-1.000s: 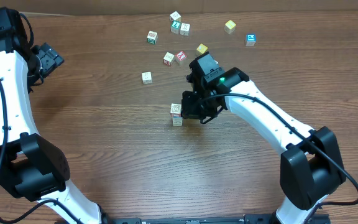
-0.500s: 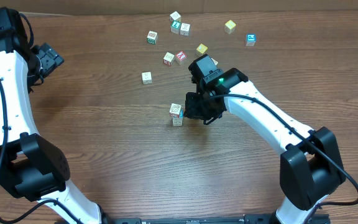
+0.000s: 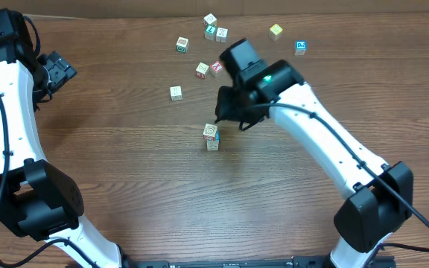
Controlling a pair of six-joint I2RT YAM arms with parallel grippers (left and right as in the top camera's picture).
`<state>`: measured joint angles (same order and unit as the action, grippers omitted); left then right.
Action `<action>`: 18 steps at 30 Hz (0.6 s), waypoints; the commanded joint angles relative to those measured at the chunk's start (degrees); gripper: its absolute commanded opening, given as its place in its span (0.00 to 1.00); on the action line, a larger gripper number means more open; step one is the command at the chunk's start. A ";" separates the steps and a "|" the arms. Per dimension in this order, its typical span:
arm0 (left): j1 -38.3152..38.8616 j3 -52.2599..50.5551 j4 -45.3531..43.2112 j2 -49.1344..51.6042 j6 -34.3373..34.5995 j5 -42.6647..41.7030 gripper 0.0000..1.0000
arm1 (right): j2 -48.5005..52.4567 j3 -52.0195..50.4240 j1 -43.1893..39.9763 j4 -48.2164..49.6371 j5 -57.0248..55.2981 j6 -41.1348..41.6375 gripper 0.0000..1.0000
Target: Form a tower
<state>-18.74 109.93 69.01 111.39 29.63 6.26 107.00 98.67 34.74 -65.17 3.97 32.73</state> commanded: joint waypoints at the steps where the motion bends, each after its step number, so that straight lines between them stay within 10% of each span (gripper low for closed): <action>1: 0.39 0.04 -0.07 -0.13 -0.28 0.31 1.00 | -0.68 0.70 4.96 0.66 -6.47 2.27 0.14; 18: 0.39 0.04 -0.07 -0.13 -0.28 0.31 1.00 | 8.24 0.66 24.28 10.51 -31.30 4.46 0.04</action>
<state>-18.74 109.93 69.01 111.39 29.63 6.26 111.61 98.67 57.76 -55.07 -18.35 37.50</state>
